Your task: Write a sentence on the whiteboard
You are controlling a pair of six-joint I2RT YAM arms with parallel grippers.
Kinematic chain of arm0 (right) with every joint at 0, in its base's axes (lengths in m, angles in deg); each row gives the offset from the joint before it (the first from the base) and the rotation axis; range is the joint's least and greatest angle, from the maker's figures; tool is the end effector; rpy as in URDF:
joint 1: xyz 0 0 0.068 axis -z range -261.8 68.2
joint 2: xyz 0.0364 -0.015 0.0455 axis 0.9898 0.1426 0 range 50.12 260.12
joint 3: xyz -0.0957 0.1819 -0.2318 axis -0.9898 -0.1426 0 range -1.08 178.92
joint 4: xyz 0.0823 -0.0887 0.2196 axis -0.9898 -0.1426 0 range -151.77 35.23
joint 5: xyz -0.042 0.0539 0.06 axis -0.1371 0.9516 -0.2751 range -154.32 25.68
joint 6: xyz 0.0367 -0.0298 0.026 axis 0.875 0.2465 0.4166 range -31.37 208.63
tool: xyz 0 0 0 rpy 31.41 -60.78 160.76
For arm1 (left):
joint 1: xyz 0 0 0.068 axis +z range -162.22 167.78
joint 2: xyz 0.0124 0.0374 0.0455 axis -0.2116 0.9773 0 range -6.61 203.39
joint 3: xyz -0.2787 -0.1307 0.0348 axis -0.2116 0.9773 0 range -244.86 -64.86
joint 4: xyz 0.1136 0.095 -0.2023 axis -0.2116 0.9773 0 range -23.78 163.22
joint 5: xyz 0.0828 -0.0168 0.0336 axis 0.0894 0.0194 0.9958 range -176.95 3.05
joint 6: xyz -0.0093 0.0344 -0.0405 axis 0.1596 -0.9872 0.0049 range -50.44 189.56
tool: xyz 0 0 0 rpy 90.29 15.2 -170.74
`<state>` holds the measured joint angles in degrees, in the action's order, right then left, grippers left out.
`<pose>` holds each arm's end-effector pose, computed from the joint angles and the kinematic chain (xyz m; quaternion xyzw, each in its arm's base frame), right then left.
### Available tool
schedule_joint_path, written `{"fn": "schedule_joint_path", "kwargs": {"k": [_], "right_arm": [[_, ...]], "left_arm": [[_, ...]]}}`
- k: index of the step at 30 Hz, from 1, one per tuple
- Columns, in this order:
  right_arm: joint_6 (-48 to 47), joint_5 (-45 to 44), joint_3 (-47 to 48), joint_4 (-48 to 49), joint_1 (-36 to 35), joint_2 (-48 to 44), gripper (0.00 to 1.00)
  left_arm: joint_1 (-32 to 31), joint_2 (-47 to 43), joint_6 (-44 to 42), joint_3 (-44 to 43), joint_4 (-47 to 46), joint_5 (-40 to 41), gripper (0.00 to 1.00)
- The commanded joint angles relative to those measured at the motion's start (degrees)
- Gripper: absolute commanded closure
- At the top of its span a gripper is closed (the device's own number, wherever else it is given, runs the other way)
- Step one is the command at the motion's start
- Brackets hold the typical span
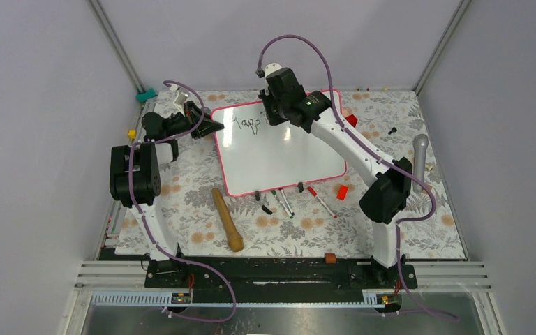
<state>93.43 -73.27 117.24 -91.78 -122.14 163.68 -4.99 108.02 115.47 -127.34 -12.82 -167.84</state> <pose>0.3548 0.2941 0.4113 -0.2306 0.8429 0.1216 0.4708 0.4088 0.0164 0.2766 0.3163 0.6034 -0.5351 0.4995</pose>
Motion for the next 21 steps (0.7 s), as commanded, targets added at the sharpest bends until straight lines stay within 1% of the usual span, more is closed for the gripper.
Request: {"fn": "schedule_joint_path", "kwargs": {"k": [1, 4, 10, 17, 21], "right_arm": [[-0.30, -0.56, 1.28, -0.13, 0.08, -1.64, 1.00], [-0.22, 1.96, 0.14, 1.33, 0.14, -3.09, 1.00], [0.35, 4.61, -8.39, 7.81, 0.10, -7.80, 1.00], [0.40, 4.19, -11.02, 8.04, 0.11, -8.83, 1.00], [0.32, 3.50, -10.73, 7.99, 0.13, -8.64, 1.00]], "left_arm": [[-0.72, 1.13, -8.16, 1.46, -4.80, -13.95, 1.00], [-0.70, 1.15, -8.21, 1.51, -4.80, -13.90, 1.00], [-0.72, 1.10, -8.29, 1.48, -4.76, -13.89, 1.00], [-0.74, 1.08, -8.37, 1.60, -4.78, -13.88, 1.00], [-0.72, 1.08, -8.37, 1.62, -4.72, -13.95, 1.00]]}}
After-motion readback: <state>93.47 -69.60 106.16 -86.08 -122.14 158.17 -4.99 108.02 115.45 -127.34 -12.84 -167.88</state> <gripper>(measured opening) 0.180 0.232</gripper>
